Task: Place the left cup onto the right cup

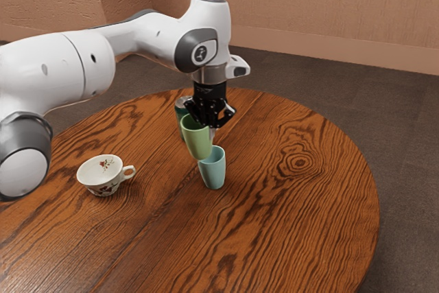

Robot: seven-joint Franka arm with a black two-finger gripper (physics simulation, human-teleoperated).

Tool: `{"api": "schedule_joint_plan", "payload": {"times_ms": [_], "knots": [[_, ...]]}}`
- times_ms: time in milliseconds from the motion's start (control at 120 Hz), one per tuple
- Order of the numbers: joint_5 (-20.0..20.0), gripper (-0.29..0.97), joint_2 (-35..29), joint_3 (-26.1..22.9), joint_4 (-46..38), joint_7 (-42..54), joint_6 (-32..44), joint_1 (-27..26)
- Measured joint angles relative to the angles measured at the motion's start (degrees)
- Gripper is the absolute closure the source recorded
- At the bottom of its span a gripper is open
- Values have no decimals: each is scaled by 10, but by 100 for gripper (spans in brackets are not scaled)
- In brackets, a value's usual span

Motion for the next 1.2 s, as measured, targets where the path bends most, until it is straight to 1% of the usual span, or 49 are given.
{"api": "schedule_joint_plan", "payload": {"times_ms": [133, 258, 517, 742, 1200], "knots": [[0, 78, 9, -1, 8, -2, -3, 0], [0, 78, 29, -4, 39, -2, -12, 0], [1, 78, 45, -3, 53, -3, -20, 3], [1, 78, 68, 3, 81, -2, -23, 5], [1, 78, 82, -4, 93, -2, -24, 6]]}}
